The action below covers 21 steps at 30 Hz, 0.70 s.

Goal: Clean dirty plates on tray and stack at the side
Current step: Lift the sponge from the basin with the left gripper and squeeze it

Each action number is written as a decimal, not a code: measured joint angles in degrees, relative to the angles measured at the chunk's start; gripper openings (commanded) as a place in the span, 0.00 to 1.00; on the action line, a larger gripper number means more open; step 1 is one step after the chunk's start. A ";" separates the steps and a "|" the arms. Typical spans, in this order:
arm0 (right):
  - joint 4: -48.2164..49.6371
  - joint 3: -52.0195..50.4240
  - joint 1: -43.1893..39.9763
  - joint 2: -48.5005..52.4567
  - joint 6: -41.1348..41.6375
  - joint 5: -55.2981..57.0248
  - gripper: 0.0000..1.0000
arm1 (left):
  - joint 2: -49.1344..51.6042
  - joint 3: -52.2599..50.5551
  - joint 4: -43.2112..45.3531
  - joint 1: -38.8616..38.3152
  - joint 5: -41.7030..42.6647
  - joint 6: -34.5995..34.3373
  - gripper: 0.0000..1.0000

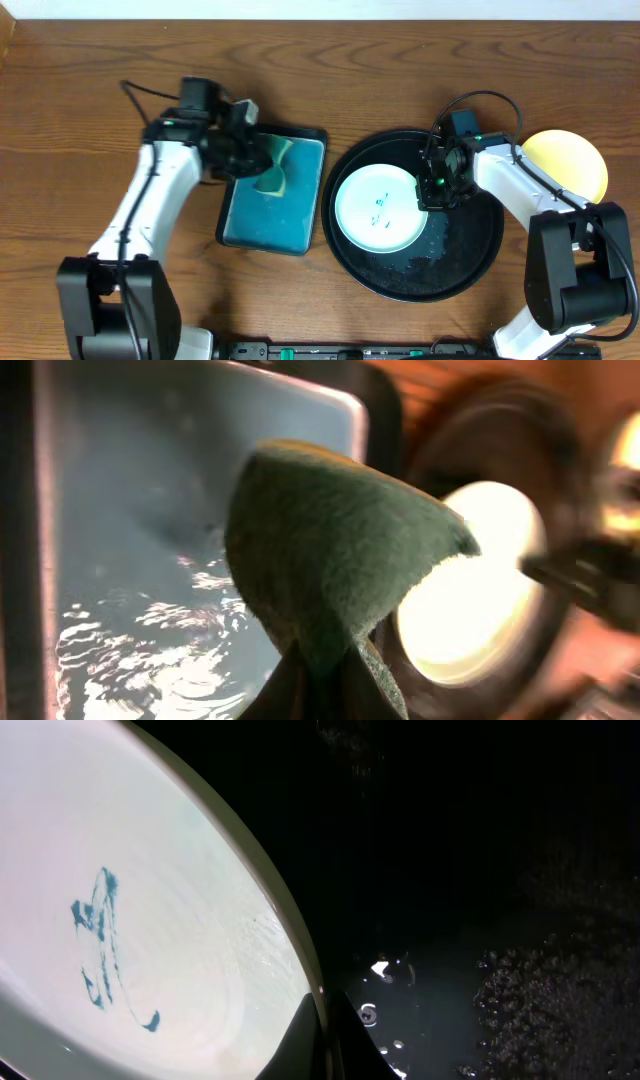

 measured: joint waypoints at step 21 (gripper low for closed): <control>0.15 -0.07 0.00 0.00 0.00 0.02 0.01 | -0.22 0.00 -8.09 11.72 26.67 25.53 0.08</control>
